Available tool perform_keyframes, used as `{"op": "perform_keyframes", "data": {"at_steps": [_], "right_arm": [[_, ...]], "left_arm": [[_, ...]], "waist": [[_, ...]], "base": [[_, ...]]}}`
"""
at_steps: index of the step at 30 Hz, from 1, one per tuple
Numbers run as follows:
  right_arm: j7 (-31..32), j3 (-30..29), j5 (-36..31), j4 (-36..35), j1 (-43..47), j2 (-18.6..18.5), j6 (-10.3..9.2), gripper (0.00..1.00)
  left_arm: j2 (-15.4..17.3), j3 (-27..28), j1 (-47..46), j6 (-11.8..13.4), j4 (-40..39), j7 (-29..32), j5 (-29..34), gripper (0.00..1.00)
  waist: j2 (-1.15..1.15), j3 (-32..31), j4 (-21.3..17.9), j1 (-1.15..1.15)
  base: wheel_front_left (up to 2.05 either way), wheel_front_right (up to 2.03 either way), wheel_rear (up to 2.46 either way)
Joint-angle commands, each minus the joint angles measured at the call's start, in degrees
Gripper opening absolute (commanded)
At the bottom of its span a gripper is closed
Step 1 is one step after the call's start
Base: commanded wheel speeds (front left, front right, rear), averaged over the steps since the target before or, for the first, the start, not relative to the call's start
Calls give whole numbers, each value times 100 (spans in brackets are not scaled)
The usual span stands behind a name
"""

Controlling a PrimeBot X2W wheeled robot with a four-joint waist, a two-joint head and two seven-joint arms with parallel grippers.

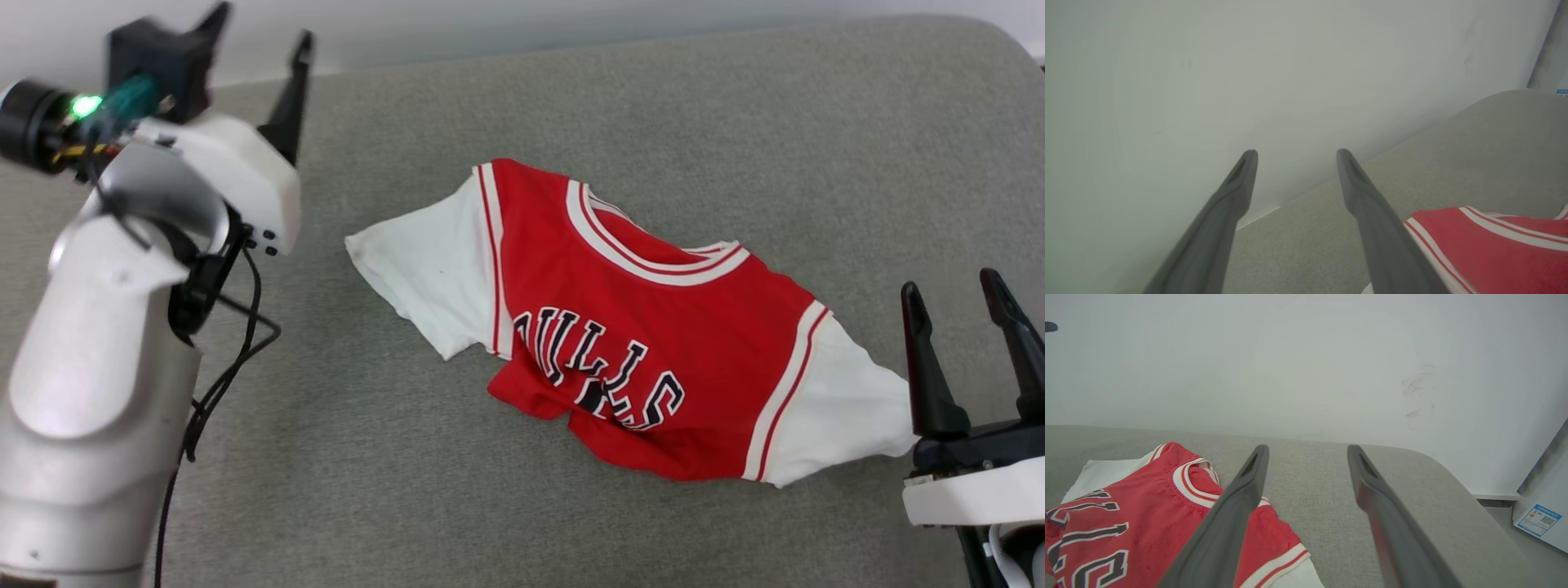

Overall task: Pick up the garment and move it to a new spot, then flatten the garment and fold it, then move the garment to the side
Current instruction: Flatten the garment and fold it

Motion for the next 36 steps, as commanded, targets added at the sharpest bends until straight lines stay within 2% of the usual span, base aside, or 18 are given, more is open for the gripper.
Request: {"op": "perform_keyframes", "data": {"at_steps": [1, 8, 13, 18, 26, 27, 28, 34, 35, 36], "right_arm": [[-20, -15, -45, -36, 97, 37, -2, 100], [-35, 84, -197, -167, -3, 141, -2, 100], [-45, 179, -239, -220, -133, 149, -2, 100], [-68, 257, -273, -199, -254, 149, -2, 100], [-139, 329, -251, -38, -407, 100, -3, 100], [-139, 317, -236, -15, -445, 72, -2, 100], [-143, 301, -237, -1, -477, 52, -3, 100], [48, 152, -340, -19, -726, -346, -2, 100], [398, 106, -302, -115, -919, -787, -2, 100], [623, 153, -258, -126, -970, -985, -2, 100]], "left_arm": [[127, -156, -146, -4, 21, 231, -159, 100], [1030, -1571, -1111, -5, 184, 2481, -1850, 100], [1363, -2215, -1512, -6, 427, 3638, -2645, 100], [1576, -2790, -1680, -6, 681, 4428, -3059, 100], [1809, -3690, -1512, -7, 997, 5049, -3445, 100], [1850, -3801, -1491, -11, 985, 5057, -3487, 43], [1881, -3877, -1485, -13, 985, 5038, -3534, 0], [1997, -3994, -1720, -7, 953, 4565, -3771, 0], [2007, -4006, -1816, -7, 915, 4278, -3869, 0], [2032, -4024, -1822, -7, 896, 4206, -3911, 0]], "waist": [[0, 120, -93, 0], [0, 509, -317, 0], [0, 777, -484, 0], [0, 990, -634, 0], [0, 1104, -771, 0], [0, 1094, -772, 0], [0, 1077, -768, 0], [0, 805, -635, 0], [0, 613, -539, 0], [0, 555, -509, 0]], "base": [[0, 0, 0], [0, 0, 0], [0, 0, 0], [0, 0, 0], [0, 0, 0], [0, 0, 0], [0, 0, 0], [0, 0, 0], [0, 0, 0], [0, 0, 0]]}}
